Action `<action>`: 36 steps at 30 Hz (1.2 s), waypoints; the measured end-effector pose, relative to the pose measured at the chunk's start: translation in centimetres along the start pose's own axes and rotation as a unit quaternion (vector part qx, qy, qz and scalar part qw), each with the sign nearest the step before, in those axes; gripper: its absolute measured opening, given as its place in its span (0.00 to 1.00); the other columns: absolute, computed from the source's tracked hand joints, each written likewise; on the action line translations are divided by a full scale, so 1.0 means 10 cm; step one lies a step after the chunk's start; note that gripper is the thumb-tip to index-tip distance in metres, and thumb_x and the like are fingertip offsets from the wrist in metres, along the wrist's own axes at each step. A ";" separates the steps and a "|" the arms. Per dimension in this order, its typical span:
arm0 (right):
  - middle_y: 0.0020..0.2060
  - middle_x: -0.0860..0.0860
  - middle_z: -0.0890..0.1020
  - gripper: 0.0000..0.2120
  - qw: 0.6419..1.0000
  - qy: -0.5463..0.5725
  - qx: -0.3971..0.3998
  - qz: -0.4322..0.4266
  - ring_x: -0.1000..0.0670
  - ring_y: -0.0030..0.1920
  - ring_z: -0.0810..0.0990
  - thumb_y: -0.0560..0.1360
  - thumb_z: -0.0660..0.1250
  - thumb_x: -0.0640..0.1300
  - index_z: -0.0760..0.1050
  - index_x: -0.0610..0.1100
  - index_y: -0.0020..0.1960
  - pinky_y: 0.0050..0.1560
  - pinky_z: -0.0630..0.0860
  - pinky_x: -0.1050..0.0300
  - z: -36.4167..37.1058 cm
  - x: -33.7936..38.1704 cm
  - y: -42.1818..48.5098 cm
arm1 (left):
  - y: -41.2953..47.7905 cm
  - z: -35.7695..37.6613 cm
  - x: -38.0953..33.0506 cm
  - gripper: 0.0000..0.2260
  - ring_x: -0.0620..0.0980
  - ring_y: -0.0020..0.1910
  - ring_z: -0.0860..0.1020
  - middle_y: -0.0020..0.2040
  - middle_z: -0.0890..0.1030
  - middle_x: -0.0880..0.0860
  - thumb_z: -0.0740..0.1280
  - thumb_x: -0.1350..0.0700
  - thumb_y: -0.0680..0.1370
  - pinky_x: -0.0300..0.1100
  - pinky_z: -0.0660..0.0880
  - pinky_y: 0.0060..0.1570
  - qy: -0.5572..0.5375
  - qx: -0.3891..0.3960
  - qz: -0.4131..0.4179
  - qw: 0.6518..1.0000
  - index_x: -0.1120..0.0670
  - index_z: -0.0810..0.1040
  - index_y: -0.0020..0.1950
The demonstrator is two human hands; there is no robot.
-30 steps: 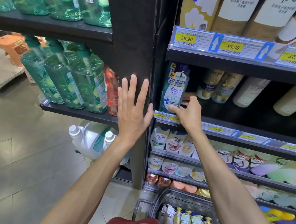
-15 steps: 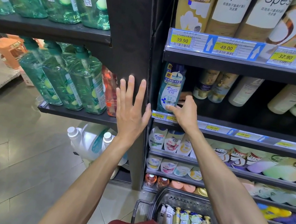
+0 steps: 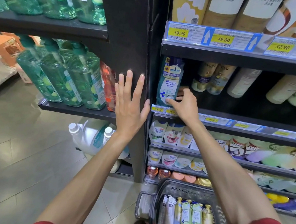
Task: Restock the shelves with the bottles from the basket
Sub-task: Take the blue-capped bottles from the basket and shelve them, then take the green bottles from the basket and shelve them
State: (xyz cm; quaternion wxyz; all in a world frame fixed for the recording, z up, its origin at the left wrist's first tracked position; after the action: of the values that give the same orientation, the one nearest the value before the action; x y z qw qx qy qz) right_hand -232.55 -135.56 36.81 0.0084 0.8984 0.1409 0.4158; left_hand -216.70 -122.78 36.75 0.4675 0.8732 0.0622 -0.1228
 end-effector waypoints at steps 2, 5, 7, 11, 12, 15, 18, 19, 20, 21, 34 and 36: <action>0.57 0.46 0.81 0.25 1.000 -0.009 0.012 0.002 0.50 0.53 0.81 0.71 0.77 0.54 0.71 0.42 0.59 0.51 0.81 0.47 -0.04 0.02 0.00 | -0.01 -0.04 0.00 0.32 0.62 0.82 0.50 0.81 0.54 0.60 0.68 0.55 0.80 0.62 0.57 0.78 0.003 0.009 0.004 1.000 0.55 0.59 0.81; 0.58 0.47 0.80 0.23 0.999 -0.021 0.034 -0.015 0.49 0.56 0.80 0.73 0.75 0.53 0.73 0.42 0.61 0.55 0.79 0.47 -0.11 0.05 -0.03 | -0.02 -0.11 -0.02 0.32 0.58 0.82 0.47 0.82 0.54 0.60 0.68 0.56 0.80 0.62 0.56 0.78 -0.002 0.022 -0.002 1.000 0.55 0.58 0.81; 0.60 0.47 0.79 0.25 0.997 -0.047 0.054 -0.039 0.49 0.59 0.78 0.74 0.73 0.53 0.72 0.43 0.66 0.58 0.77 0.48 -0.19 0.07 -0.07 | -0.01 -0.16 -0.05 0.32 0.58 0.82 0.47 0.82 0.53 0.60 0.68 0.56 0.80 0.62 0.56 0.78 -0.007 0.031 -0.006 0.999 0.55 0.58 0.82; 0.65 0.45 0.75 0.29 0.987 -0.108 0.094 -0.071 0.47 0.65 0.74 0.76 0.71 0.50 0.67 0.43 0.73 0.63 0.75 0.46 -0.39 0.09 -0.14 | -0.03 -0.30 -0.11 0.32 0.61 0.82 0.51 0.82 0.54 0.60 0.67 0.56 0.80 0.62 0.60 0.76 0.004 0.066 -0.016 0.998 0.55 0.59 0.82; 0.66 0.44 0.75 0.29 0.984 -0.126 0.102 -0.079 0.46 0.66 0.74 0.76 0.71 0.49 0.67 0.43 0.74 0.63 0.74 0.45 -0.44 0.08 -0.16 | -0.04 -0.34 -0.15 0.31 0.61 0.82 0.52 0.82 0.55 0.60 0.67 0.56 0.80 0.61 0.60 0.76 0.012 0.079 -0.020 0.997 0.56 0.60 0.81; 0.67 0.43 0.73 0.29 0.972 -0.178 0.113 -0.103 0.43 0.68 0.72 0.76 0.70 0.49 0.66 0.43 0.74 0.64 0.74 0.44 -0.62 0.05 -0.25 | -0.10 -0.46 -0.33 0.27 0.63 0.79 0.60 0.79 0.61 0.61 0.67 0.58 0.79 0.62 0.63 0.74 0.029 0.117 0.001 0.993 0.58 0.66 0.78; 0.67 0.43 0.72 0.29 0.963 -0.211 0.117 -0.119 0.42 0.67 0.70 0.76 0.70 0.49 0.66 0.44 0.74 0.63 0.73 0.43 -0.80 -0.02 -0.38 | -0.10 -0.53 -0.62 0.25 0.62 0.73 0.68 0.71 0.72 0.60 0.67 0.59 0.78 0.59 0.68 0.70 0.028 0.163 0.057 0.985 0.60 0.70 0.75; 0.67 0.43 0.72 0.29 0.959 -0.224 0.119 -0.123 0.42 0.67 0.70 0.76 0.70 0.49 0.66 0.45 0.74 0.63 0.73 0.43 -0.87 -0.05 -0.43 | -0.07 -0.53 -0.72 0.25 0.61 0.72 0.69 0.69 0.73 0.60 0.67 0.59 0.78 0.58 0.68 0.69 0.035 0.185 0.062 0.980 0.60 0.70 0.75; 0.67 0.43 0.72 0.29 0.955 -0.238 0.121 -0.127 0.41 0.67 0.70 0.76 0.69 0.50 0.65 0.45 0.74 0.63 0.73 0.44 -0.93 -0.09 -0.48 | -0.05 -0.53 -0.82 0.25 0.60 0.70 0.70 0.69 0.74 0.59 0.67 0.58 0.78 0.57 0.69 0.68 0.050 0.214 0.061 0.974 0.59 0.70 0.75; 0.67 0.42 0.71 0.29 0.951 -0.251 0.122 -0.130 0.41 0.67 0.69 0.76 0.69 0.50 0.65 0.45 0.75 0.62 0.73 0.44 -1.00 -0.14 -0.53 | -0.02 -0.52 -0.91 0.26 0.59 0.70 0.70 0.69 0.73 0.58 0.66 0.56 0.78 0.56 0.68 0.68 0.070 0.247 0.055 0.965 0.58 0.69 0.76; 0.66 0.42 0.71 0.28 0.935 -0.314 0.130 -0.102 0.39 0.66 0.69 0.76 0.69 0.52 0.68 0.43 0.73 0.65 0.69 0.46 -1.97 -1.13 -1.24 | -0.34 -0.32 -1.84 0.25 0.61 0.67 0.71 0.69 0.72 0.58 0.65 0.47 0.80 0.56 0.70 0.61 0.148 0.458 0.025 0.876 0.54 0.66 0.75; 0.67 0.42 0.71 0.29 0.933 -0.319 0.140 -0.092 0.39 0.67 0.69 0.76 0.68 0.52 0.67 0.43 0.74 0.65 0.70 0.45 -2.04 -1.27 -1.36 | -0.45 -0.28 -1.99 0.25 0.62 0.67 0.71 0.69 0.72 0.58 0.65 0.47 0.81 0.56 0.70 0.62 0.148 0.470 0.020 0.870 0.54 0.67 0.75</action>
State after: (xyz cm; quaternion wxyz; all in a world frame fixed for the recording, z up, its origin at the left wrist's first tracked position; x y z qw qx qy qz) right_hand -258.99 -127.87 38.89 -0.0349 0.9591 0.2692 0.0806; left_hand -236.44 -117.83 40.09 -0.0105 0.9988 0.0481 0.0028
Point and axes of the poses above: each hand's wrist, its own y-axis towards the middle knuckle, its own z-axis out of the palm, x = y × z, the point moved 1 cm from there along y, towards the middle knuckle
